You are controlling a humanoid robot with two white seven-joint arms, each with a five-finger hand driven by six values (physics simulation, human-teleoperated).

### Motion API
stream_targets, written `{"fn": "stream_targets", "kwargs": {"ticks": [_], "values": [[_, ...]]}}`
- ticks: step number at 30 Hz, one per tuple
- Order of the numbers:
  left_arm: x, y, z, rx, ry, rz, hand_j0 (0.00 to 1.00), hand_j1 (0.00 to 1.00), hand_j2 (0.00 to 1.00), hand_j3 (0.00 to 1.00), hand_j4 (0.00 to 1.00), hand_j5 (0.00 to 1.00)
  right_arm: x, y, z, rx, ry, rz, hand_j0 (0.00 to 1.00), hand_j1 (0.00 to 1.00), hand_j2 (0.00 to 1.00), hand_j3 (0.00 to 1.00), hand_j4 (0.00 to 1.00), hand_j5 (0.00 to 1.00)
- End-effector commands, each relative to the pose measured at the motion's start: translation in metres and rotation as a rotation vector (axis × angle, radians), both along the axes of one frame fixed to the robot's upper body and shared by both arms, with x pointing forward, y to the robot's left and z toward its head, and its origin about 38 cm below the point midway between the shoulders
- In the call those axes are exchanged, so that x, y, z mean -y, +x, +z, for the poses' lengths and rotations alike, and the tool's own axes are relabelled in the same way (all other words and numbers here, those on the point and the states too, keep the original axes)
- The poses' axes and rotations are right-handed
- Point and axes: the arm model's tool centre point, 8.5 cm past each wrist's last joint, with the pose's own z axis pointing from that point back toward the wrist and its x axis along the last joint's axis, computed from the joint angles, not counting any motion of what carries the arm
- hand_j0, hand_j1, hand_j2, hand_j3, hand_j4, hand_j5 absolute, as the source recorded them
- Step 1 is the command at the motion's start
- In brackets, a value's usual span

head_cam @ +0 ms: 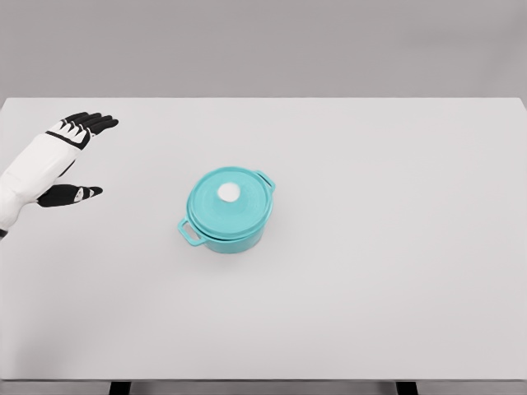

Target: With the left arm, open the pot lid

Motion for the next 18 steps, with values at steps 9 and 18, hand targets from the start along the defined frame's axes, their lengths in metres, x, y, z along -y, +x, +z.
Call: {"fn": "stream_targets", "kwargs": {"ticks": [9,18], "values": [[-0.002,0.000,0.000,-0.004,-0.001,0.003,1.00,1.00,1.00,1.00,1.00,1.00,0.000,0.000,0.000,0.000,0.000,0.000,1.00,1.00,1.00,1.00,1.00,1.00],[-0.020,0.020,0.005,-0.176,-0.007,-0.048,1.00,1.00,1.00,1.00,1.00,1.00,0.000,0.000,0.000,0.000,0.000,0.000,1.00,1.00,1.00,1.00,1.00,1.00]]}}
